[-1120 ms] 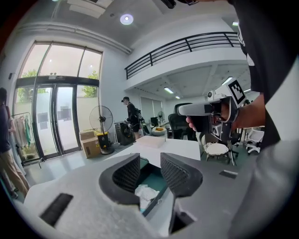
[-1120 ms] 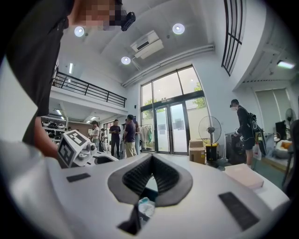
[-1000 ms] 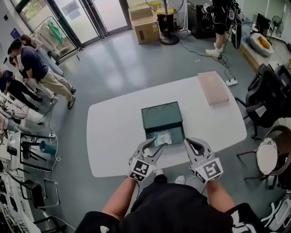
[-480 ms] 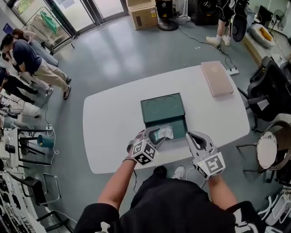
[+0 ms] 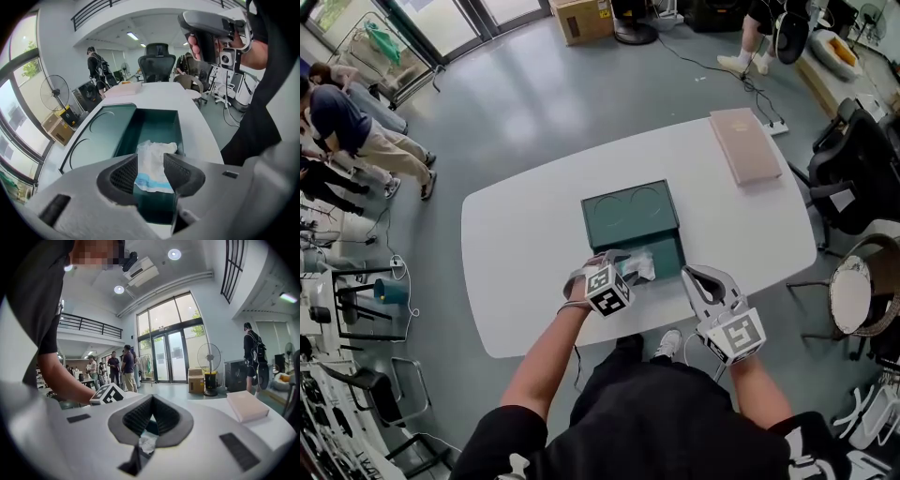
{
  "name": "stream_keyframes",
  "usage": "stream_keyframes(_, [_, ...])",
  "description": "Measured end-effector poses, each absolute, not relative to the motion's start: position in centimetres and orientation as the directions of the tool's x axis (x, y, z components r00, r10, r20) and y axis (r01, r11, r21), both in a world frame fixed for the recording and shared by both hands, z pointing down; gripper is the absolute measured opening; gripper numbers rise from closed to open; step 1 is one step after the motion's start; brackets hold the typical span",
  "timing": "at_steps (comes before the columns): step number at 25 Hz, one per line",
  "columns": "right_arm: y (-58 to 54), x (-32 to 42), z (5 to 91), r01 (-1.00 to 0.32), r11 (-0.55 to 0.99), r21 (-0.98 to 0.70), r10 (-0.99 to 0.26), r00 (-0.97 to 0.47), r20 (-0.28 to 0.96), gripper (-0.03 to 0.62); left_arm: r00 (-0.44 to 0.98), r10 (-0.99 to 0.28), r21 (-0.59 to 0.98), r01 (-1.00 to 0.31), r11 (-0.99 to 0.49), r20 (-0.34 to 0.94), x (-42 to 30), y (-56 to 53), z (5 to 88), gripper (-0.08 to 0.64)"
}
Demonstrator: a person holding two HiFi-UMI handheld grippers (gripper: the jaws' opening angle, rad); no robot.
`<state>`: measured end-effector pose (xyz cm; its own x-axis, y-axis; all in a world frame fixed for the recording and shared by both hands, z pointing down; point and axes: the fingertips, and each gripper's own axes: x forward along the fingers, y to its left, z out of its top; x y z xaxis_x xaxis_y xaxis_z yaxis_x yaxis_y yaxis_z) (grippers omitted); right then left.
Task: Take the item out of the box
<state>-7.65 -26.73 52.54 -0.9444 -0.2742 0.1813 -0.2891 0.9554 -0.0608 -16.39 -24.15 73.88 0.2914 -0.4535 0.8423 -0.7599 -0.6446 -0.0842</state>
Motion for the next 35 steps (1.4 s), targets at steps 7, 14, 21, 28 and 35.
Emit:
stream_keyframes(7, [-26.6,-7.3,53.2,-0.296,0.953,-0.068,-0.277,-0.939,0.204,0.006,0.255,-0.338,-0.038,-0.745,-0.666,0.906,-16.5,-24.6,78.0,0.170])
stream_keyframes(14, [-27.2,-6.2,53.6,-0.315,0.946,-0.071,-0.295,-0.932,0.209,0.006,0.234,-0.270,-0.009,-0.740,-0.672,0.934,-15.6,-25.5,80.0,0.157])
stream_keyframes(21, [-27.0,-6.1,53.4,-0.323,0.944,-0.068,-0.304,-0.930,0.206,0.006,0.202,-0.286,-0.042,-0.746,-0.664,0.937,-15.9,-25.3,80.2,0.075])
stream_keyframes(28, [-27.0,-5.9,53.3,-0.324,0.944,-0.064,-0.306,-0.931,0.200,0.006,0.179,-0.340,-0.089,-0.762,-0.641,0.923,-16.0,-25.1,79.1,0.054])
stream_keyframes(35, [-26.6,-6.2,53.2,-0.313,0.948,-0.056,-0.297,-0.934,0.199,0.006,0.165,-0.478,-0.160,-0.808,-0.567,0.863,-16.1,-25.5,75.0,0.051])
